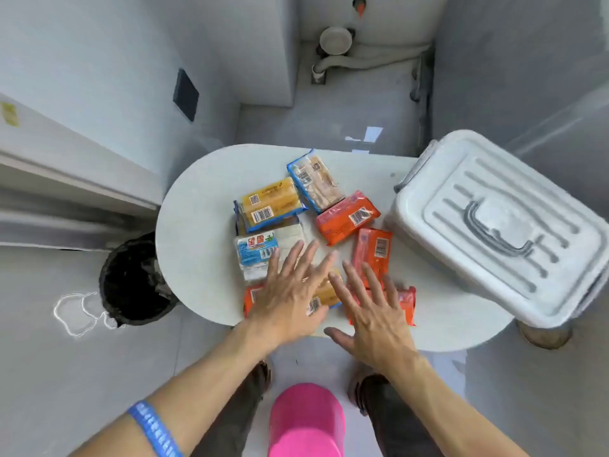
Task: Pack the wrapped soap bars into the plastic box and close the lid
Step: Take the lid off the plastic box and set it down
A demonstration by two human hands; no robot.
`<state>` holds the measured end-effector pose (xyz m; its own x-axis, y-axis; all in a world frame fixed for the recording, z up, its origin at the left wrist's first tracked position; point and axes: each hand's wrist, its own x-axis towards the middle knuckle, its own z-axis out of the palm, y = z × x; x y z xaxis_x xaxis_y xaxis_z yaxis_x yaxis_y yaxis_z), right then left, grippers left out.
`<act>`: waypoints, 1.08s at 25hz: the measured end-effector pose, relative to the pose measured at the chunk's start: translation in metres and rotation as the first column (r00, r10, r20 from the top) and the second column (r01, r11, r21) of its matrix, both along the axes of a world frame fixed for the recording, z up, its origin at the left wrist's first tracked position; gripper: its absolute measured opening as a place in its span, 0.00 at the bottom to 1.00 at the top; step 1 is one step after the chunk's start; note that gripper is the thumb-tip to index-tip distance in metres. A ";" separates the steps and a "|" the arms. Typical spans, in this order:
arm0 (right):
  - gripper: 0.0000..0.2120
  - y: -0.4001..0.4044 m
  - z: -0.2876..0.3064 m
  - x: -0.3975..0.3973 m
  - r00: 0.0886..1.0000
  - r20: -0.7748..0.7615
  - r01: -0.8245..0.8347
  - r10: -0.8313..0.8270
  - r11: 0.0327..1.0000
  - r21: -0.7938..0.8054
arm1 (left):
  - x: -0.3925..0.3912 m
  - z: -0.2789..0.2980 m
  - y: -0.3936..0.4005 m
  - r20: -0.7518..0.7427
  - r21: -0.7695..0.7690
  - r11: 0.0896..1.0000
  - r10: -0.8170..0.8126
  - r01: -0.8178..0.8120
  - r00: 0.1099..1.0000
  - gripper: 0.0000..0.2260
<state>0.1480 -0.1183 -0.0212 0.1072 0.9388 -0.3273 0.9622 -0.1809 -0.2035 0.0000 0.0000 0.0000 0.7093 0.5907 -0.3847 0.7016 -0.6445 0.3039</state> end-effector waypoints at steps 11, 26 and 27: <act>0.45 -0.013 -0.115 0.021 0.954 0.162 -0.292 0.250 0.897 0.331 | -0.008 -0.102 0.025 0.193 0.265 0.882 -0.444 0.389 0.875 0.32; 0.21 -0.033 -0.026 0.039 0.979 0.161 -0.195 0.124 0.796 0.573 | 0.026 -0.048 -0.007 0.289 0.323 0.944 -0.172 0.074 0.942 0.22; 0.16 -0.033 -0.014 0.050 0.987 0.153 -0.135 0.039 0.710 0.691 | 0.037 -0.040 -0.008 0.379 0.307 0.952 -0.132 0.010 0.916 0.19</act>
